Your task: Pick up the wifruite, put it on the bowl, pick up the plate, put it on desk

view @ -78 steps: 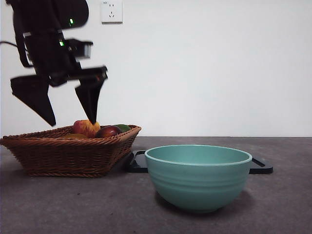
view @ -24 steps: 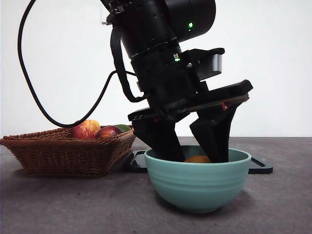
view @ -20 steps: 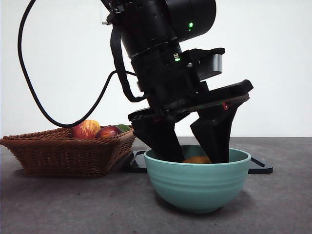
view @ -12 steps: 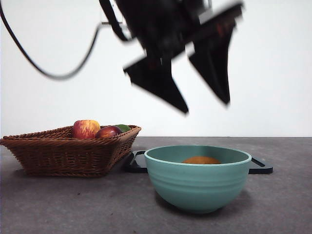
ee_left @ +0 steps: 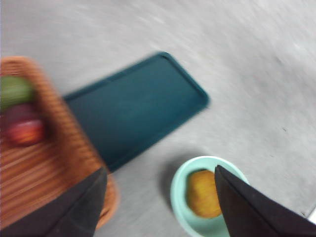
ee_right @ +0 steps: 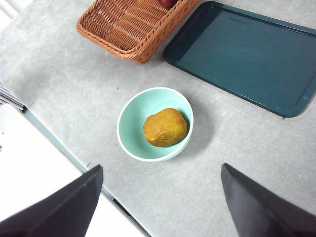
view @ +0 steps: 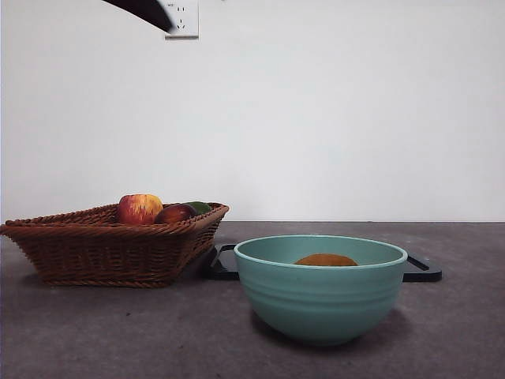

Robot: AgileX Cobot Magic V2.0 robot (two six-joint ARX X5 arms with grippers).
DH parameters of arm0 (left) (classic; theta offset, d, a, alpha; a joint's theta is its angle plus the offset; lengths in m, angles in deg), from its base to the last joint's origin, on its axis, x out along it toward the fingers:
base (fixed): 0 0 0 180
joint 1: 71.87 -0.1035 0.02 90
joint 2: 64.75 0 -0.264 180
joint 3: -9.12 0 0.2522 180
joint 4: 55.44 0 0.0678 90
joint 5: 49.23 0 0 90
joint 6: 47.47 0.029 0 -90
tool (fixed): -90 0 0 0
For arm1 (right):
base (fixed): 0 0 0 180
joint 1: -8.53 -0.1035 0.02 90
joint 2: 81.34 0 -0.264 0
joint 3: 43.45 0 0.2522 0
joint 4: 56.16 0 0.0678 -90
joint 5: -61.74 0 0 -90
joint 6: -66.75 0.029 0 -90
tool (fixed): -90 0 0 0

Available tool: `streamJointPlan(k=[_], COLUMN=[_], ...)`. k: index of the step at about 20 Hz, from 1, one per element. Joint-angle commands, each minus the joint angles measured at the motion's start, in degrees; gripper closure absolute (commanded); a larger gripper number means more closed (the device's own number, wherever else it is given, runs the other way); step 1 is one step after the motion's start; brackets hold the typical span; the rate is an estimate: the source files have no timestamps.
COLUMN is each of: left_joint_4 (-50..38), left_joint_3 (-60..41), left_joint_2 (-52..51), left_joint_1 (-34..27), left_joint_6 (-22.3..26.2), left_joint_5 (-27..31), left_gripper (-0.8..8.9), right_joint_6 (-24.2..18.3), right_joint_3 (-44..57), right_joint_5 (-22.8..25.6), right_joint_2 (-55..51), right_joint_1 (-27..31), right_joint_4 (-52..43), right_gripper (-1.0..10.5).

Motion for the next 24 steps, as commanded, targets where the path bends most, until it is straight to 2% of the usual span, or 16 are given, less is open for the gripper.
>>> streamJointPlan(k=[1, 4, 7, 12, 14, 20, 24], left_joint_4=[2.0, 3.9, 4.0, 5.3, 6.2, 7.4, 7.4], left_joint_3=[0.4, -3.1, -9.8, -20.1, -21.7, -21.8, -21.8], left_joint_2=[-3.5, -9.1, -15.5, -22.1, -22.5, -22.5, -22.5], left_joint_1=[-2.5, -5.4, -6.3, -6.2, -6.1, -6.1, -6.1], left_joint_6=[1.0, 1.2, 1.1, 2.0, 2.6, 2.6, 2.6], left_joint_5=[0.1, -1.2, -5.4, -19.3, -22.4, -22.5, -22.5], left_gripper=[4.62, 4.62, 4.62, 4.7, 4.7, 4.7, 4.7], right_joint_6=[0.5, 0.5, 0.6, 0.6, 1.4, 2.5, 6.2], right_joint_3=[-0.9, -0.9, -0.9, -0.9, -0.9, -0.8, -0.8], right_joint_5=[0.2, 0.4, 0.4, 0.4, 0.4, 0.4, 0.4], right_joint_2=[0.2, 0.2, 0.2, 0.3, 0.3, 0.3, 0.7], right_joint_1=[-0.3, -0.3, -0.3, -0.3, -0.3, -0.3, -0.3], right_joint_4=[-0.6, -0.6, -0.8, -1.0, -0.9, -0.9, -0.4], right_gripper=[5.6, 5.6, 5.6, 5.6, 5.6, 5.6, 5.6])
